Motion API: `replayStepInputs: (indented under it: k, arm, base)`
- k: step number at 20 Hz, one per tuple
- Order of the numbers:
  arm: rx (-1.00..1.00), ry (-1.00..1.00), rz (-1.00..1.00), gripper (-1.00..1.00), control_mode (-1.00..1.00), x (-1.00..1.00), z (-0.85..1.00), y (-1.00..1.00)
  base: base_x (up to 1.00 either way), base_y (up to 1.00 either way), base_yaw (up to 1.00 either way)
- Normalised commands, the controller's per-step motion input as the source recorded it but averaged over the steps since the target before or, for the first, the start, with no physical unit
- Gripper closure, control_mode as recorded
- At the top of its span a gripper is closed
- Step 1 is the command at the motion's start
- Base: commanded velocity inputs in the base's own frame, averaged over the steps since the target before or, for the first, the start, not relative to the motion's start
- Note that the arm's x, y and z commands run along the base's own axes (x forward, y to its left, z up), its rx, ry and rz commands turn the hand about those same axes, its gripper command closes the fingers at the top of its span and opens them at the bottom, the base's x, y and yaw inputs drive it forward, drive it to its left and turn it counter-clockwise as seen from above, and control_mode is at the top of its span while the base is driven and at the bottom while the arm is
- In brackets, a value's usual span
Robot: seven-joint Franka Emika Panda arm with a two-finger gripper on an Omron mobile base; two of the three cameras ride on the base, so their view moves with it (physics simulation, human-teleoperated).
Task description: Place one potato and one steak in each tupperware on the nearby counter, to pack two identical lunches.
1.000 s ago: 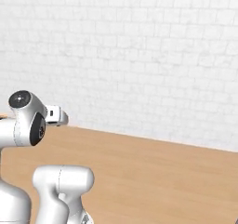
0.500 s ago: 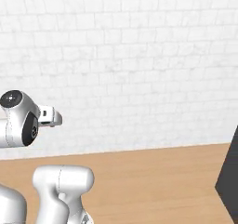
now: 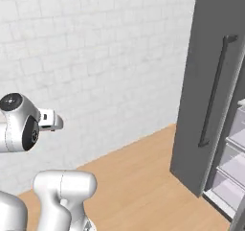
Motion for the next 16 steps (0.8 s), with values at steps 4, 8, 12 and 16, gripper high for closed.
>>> replayStepInputs:
  k: [4,8,12,16]
  arm:
    - [0.00,0.00,0.00,-1.00,1.00,0.00,0.00,0.00]
    - [0.00,0.00,0.00,-1.00,1.00,0.00,0.00,0.00]
    - [0.00,0.00,0.00,-1.00,1.00,0.00,0.00,0.00]
    - [0.00,0.00,0.00,-1.00,1.00,0.00,0.00,0.00]
  base:
    - [0.19,0.00,-0.89]
    - [0.14,0.00,-0.92]
    - [0.74,0.12,-0.76]
    - [1.00,0.34,-0.26]
